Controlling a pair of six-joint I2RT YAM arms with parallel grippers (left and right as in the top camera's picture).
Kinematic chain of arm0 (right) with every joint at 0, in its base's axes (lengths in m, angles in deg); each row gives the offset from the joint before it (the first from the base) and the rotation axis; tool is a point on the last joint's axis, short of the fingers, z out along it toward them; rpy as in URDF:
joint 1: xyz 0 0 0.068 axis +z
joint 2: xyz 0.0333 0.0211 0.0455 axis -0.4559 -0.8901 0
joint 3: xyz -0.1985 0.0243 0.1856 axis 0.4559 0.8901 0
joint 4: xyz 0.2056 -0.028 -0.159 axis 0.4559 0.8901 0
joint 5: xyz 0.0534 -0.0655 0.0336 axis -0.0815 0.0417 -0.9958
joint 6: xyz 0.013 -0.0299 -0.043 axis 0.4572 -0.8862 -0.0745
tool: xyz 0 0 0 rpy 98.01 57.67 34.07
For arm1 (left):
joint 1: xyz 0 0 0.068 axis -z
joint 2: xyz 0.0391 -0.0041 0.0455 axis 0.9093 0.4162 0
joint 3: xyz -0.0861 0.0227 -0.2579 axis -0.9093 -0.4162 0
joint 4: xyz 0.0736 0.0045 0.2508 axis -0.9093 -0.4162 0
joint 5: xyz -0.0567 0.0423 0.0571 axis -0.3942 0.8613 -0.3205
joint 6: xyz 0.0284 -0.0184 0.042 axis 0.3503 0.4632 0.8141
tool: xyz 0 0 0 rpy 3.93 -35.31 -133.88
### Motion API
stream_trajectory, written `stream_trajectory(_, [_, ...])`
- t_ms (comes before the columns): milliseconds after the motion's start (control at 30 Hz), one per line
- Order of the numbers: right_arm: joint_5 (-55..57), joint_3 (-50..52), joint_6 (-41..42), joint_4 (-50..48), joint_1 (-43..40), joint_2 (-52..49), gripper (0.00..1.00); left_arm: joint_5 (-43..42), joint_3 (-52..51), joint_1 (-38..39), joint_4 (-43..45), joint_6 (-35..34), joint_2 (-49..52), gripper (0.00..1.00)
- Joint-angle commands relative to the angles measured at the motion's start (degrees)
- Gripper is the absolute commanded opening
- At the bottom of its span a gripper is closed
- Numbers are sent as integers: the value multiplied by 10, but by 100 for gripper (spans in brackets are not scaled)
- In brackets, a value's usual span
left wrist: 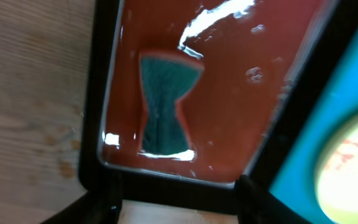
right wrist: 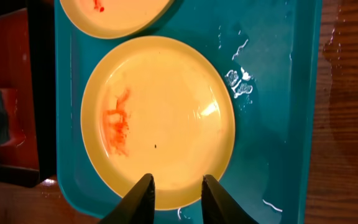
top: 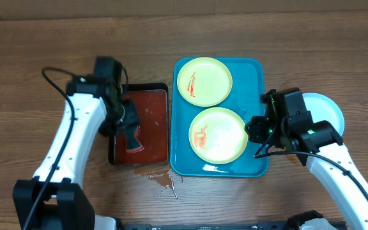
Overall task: Clean dirty plates on tray and stack at the side
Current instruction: 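Reach the left gripper into the black tray and grasp the sponge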
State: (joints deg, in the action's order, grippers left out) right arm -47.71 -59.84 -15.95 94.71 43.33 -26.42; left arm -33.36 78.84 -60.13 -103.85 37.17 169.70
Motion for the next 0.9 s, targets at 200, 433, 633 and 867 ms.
stream_trajectory(200, [-12,-9,-5,-4,-1,-3,25,10,-118,1,159,-33,45,39])
stream_trajectory(433, [-12,-9,-5,-4,-1,-3,23,-7,-118,17,202,7,112,24])
stream_trajectory(633, [-12,-9,-5,-3,-1,-3,22,-85,-106,36,203,50,126,4])
stream_trajectory(867, [-12,-9,-5,1,-1,-3,20,-80,-34,44,129,60,125,12])
